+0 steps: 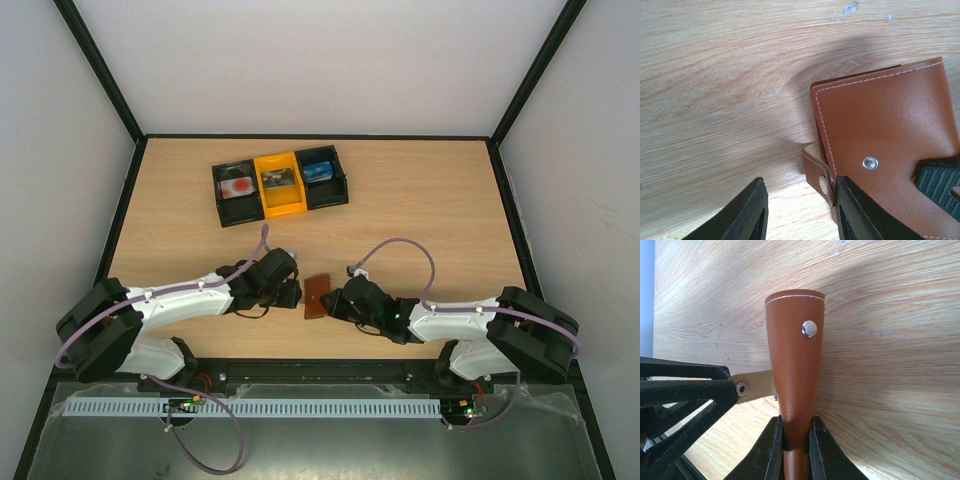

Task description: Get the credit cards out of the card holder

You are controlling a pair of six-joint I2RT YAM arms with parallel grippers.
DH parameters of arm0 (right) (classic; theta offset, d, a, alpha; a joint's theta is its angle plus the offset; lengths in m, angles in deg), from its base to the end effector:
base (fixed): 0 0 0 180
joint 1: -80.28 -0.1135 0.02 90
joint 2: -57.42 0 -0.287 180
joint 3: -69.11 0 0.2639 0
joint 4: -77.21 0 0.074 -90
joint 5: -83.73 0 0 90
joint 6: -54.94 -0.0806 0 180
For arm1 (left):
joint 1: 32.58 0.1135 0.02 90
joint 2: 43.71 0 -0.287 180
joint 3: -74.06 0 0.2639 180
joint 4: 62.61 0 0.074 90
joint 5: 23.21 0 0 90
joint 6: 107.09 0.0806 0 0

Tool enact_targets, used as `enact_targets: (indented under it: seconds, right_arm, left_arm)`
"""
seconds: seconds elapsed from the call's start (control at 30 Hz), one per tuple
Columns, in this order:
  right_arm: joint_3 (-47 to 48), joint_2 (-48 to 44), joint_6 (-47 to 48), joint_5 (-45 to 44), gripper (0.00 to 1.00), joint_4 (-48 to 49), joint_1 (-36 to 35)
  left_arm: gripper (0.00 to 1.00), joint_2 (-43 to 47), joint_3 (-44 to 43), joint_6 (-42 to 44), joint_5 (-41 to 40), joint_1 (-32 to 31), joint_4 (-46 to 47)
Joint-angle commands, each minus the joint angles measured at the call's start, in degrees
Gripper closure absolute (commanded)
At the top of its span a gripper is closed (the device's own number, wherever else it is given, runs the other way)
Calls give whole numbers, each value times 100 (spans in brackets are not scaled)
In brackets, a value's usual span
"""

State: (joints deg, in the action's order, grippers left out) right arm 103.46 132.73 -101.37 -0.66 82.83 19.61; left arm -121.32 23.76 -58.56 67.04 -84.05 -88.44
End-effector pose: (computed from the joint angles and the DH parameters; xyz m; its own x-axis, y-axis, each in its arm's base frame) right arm 0.1265 0.2413 0.1289 -0.9441 0.1801 -0.2760 -0.1048 0.6297 0.7697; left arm 0.1777 -0.2237 0.1490 -0.8926 0.0578 -0.4472 0.2573 0.8797 -0.3999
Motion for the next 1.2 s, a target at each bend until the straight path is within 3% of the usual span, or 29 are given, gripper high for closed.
enact_targets:
  seconds: [0.0, 0.33, 0.6, 0.93, 1.17]
  right_arm:
    - [-132, 17, 141, -56, 89, -5, -4]
    - [-199, 150, 258, 40, 88, 90, -6]
    - [-289, 145, 352, -16, 85, 67, -5]
    - [47, -224, 622, -202, 49, -967, -1]
    - [164, -778, 744, 11, 32, -1184, -8]
  left_arm:
    - [62, -136, 138, -52, 108, 44, 226]
    - [68, -416, 255, -184, 136, 73, 565]
    - [98, -273, 594, -347, 238, 108, 897]
    - [98, 937, 711, -560, 953, 103, 1173]
    - [98, 1290, 684, -708, 1225, 101, 1250]
